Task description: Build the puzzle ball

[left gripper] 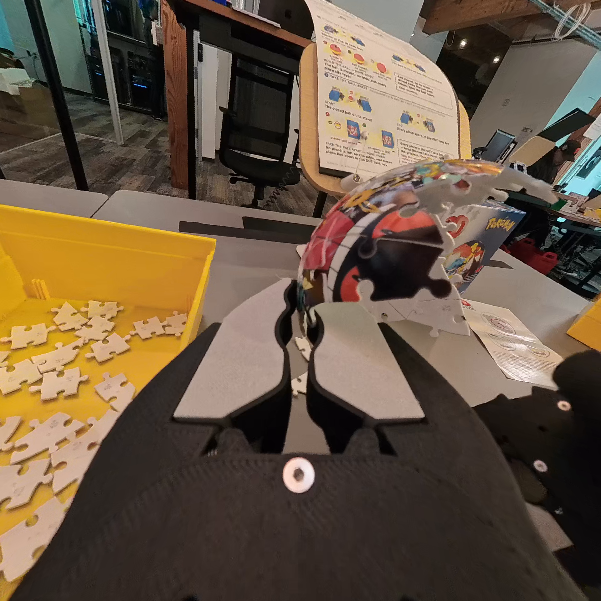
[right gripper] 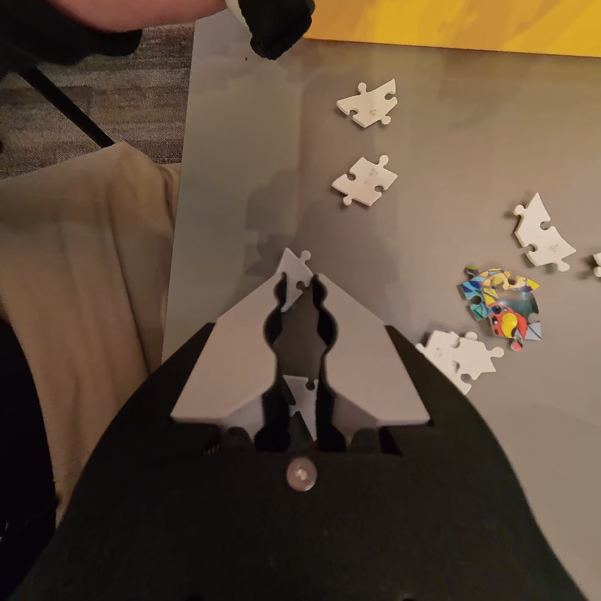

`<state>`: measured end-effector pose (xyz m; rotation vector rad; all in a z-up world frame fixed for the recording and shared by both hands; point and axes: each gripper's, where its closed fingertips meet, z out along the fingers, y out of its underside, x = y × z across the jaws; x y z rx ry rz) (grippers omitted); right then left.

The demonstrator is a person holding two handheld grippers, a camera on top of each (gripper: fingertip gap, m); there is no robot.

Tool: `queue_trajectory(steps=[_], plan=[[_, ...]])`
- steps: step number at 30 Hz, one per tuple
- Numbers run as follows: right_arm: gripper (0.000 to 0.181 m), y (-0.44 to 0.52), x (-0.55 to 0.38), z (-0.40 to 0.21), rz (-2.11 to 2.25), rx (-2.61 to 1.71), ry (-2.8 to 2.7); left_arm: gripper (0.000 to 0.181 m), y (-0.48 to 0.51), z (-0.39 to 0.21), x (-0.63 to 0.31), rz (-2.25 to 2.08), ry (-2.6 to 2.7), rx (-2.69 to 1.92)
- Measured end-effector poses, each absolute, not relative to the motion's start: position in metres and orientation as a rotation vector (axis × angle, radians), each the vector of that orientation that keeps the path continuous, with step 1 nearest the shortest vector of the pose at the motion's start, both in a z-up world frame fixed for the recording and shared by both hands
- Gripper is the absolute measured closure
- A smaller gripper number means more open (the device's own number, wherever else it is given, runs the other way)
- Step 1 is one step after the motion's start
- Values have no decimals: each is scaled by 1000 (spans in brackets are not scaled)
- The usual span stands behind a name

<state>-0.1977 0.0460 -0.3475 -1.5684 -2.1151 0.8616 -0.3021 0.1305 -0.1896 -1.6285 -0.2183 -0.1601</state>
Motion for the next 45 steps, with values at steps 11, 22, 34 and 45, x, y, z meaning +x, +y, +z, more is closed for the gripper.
queue_trajectory(steps=[11, 22, 34, 45], plan=[[181, 85, -171, -319, 920, -1649, -1956, 178, 151, -199, -274, -210, -189, -1656], [181, 135, -119, -301, 967, -1796, -1722, 178, 195, -231, -225, -205, -126, -1769], [181, 173, -96, -301, 920, -1866, -1523, 178, 227, -270, -200, -157, -117, -1888], [181, 186, -99, -311, 855, -1895, -1456, 178, 229, -286, -197, -124, -123, -1935]])
